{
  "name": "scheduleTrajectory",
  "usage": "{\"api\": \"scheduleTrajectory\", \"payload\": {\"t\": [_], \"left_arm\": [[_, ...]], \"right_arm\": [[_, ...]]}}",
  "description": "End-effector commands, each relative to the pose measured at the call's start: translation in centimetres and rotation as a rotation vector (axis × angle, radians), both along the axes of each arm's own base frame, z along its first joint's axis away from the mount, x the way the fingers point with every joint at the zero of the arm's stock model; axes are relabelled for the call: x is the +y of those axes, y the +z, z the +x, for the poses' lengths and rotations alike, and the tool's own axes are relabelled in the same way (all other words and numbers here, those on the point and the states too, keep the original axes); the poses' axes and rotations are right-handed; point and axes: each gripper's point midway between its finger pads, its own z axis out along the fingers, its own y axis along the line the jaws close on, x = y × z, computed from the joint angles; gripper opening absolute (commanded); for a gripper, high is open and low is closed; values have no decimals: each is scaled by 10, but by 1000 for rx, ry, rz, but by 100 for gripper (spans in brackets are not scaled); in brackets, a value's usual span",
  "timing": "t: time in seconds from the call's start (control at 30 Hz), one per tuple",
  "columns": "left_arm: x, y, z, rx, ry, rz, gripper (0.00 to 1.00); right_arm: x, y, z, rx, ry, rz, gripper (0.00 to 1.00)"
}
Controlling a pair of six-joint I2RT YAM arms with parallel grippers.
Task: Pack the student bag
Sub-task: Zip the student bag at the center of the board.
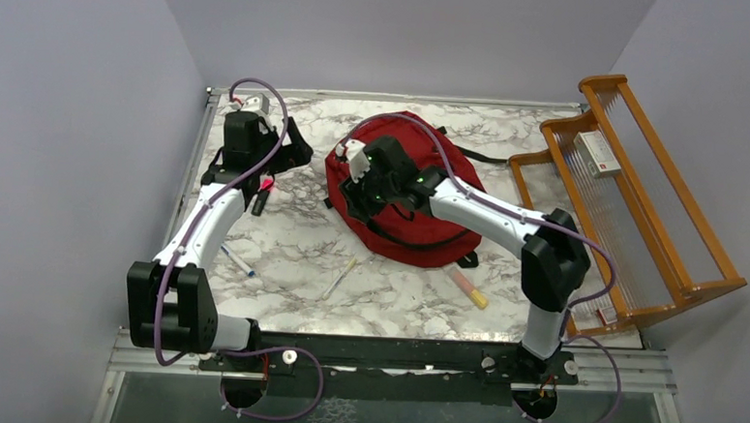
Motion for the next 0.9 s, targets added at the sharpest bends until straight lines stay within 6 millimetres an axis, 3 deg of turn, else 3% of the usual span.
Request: {"api": "scheduleTrajectory", "payload": {"t": [0.0, 0.33, 0.87], "left_arm": [[9, 3, -17, 25, 35, 4, 99], [1, -6, -25, 17, -38, 2, 99], [-4, -12, -34, 33, -66, -10, 99]], "right_arm": [[11, -11, 16, -46, 39, -97, 51], [12, -42, 27, -25, 37, -211, 43], [14, -63, 42, -29, -19, -274, 39]]}}
